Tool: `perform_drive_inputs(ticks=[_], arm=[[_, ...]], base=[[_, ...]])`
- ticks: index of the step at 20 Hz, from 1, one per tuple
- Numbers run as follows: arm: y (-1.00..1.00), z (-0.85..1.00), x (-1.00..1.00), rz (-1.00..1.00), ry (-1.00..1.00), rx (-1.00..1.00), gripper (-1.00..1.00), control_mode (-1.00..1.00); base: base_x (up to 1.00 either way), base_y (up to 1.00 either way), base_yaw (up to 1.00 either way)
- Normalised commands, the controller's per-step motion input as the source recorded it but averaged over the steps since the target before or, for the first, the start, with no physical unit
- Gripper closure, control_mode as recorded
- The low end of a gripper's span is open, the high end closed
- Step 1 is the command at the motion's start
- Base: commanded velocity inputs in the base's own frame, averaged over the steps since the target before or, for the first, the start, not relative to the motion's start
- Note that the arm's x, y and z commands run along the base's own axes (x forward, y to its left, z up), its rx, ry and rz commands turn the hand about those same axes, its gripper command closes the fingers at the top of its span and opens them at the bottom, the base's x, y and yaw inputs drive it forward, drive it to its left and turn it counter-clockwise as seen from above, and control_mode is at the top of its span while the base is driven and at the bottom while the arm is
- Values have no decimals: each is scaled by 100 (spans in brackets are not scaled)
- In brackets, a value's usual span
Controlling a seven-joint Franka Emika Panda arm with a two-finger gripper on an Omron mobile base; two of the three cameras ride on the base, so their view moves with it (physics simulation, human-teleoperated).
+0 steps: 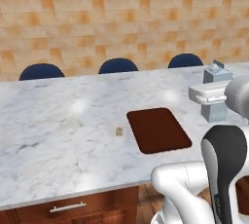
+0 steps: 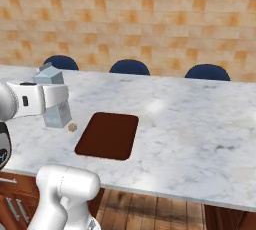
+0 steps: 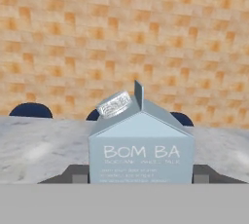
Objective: Take out the milk from the fridge and place it on the tray on the counter. Then take the sugar cube near the tray and place it in the tray.
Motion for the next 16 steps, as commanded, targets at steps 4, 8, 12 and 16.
perform_drive_inputs(ticks=[4, 8, 12, 16], arm=[[0, 0, 0, 0, 0, 0, 100, 100], [0, 0, 0, 0, 0, 0, 100, 100], [0, 0, 0, 0, 0, 0, 100, 100], [0, 0, 0, 0, 0, 0, 100, 100]], base=[[-47, 16, 6], [-14, 1, 6], [0, 0, 1], [-1, 0, 3]])
